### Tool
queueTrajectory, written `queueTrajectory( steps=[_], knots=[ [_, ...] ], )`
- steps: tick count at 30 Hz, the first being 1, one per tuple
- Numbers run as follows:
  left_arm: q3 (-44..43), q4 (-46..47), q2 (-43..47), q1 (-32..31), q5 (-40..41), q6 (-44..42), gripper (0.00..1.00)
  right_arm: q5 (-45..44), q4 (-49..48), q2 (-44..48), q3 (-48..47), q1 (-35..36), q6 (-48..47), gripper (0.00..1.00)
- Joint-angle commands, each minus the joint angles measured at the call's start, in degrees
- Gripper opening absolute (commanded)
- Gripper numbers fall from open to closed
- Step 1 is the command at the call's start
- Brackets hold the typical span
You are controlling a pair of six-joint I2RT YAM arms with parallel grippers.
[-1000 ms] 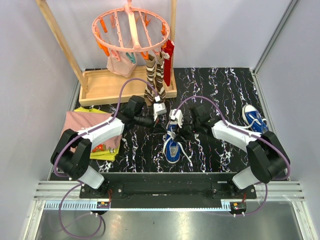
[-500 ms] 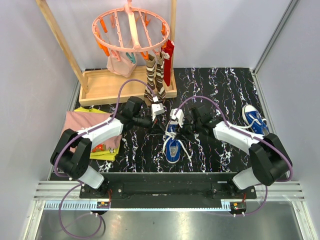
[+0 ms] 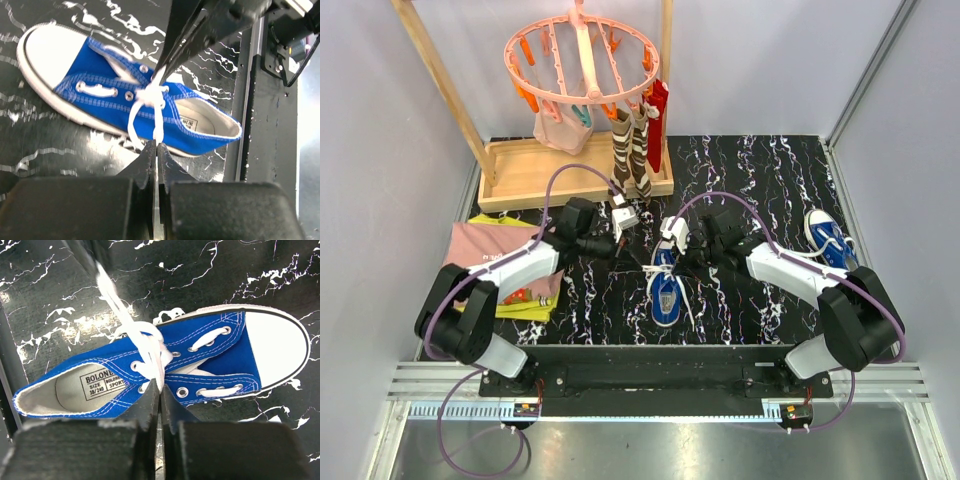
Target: Tie the shoes
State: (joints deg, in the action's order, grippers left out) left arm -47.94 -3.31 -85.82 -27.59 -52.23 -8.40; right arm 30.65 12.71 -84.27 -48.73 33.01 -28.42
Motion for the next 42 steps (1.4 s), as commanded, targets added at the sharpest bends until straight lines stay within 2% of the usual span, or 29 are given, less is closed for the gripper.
queueTrajectory(
  steps=[1, 11, 17, 19, 20, 21, 23, 26, 35, 42],
  knots=[
    [2.76, 3.14, 5.92, 0.79, -1.83, 3.48, 0.00, -1.83, -1.90, 1.56, -0.58, 0.21, -0.14, 0.00],
    [4.53, 0.41, 4.52, -1.32, -0.16, 6.82, 0.00, -1.74, -5.59, 2.44, 0.48, 0.21, 1.79, 0.00],
    [4.61, 0.41, 3.64, -2.11, 0.46, 9.45, 0.01, 0.54, -7.26, 3.94, 1.97, 0.30, -0.84, 0.00],
    [4.09, 0.32, 3.99, -1.76, -1.64, 9.20, 0.11, 0.72, -8.13, 4.72, 3.11, 0.47, -2.59, 0.00],
    [4.09, 1.11, 4.34, -1.33, -3.30, 9.28, 0.21, 0.72, -8.31, 5.16, 3.55, 0.73, -3.21, 0.00],
    [4.00, 2.07, 4.52, -0.71, -6.28, 9.72, 0.25, 0.81, -8.58, 5.43, 4.51, 0.65, -4.00, 0.00],
    [2.69, 3.05, 4.96, 1.05, -7.27, 9.90, 0.36, 0.81, -9.46, 6.57, 5.48, 0.91, -5.50, 0.00],
    [-0.64, 3.13, 3.65, 2.98, -6.93, 9.81, 0.39, 0.90, -10.33, 7.80, 6.89, 1.08, -7.08, 0.00],
    [-11.02, 5.95, -5.75, 2.81, 0.37, 10.78, 0.39, 1.69, -10.60, 7.89, 7.86, 1.44, -9.54, 0.00],
    [-15.86, 5.60, -12.78, -1.75, 2.92, 10.25, 0.33, 1.07, -12.09, 6.40, 7.77, 1.88, -11.47, 0.00]
  ],
)
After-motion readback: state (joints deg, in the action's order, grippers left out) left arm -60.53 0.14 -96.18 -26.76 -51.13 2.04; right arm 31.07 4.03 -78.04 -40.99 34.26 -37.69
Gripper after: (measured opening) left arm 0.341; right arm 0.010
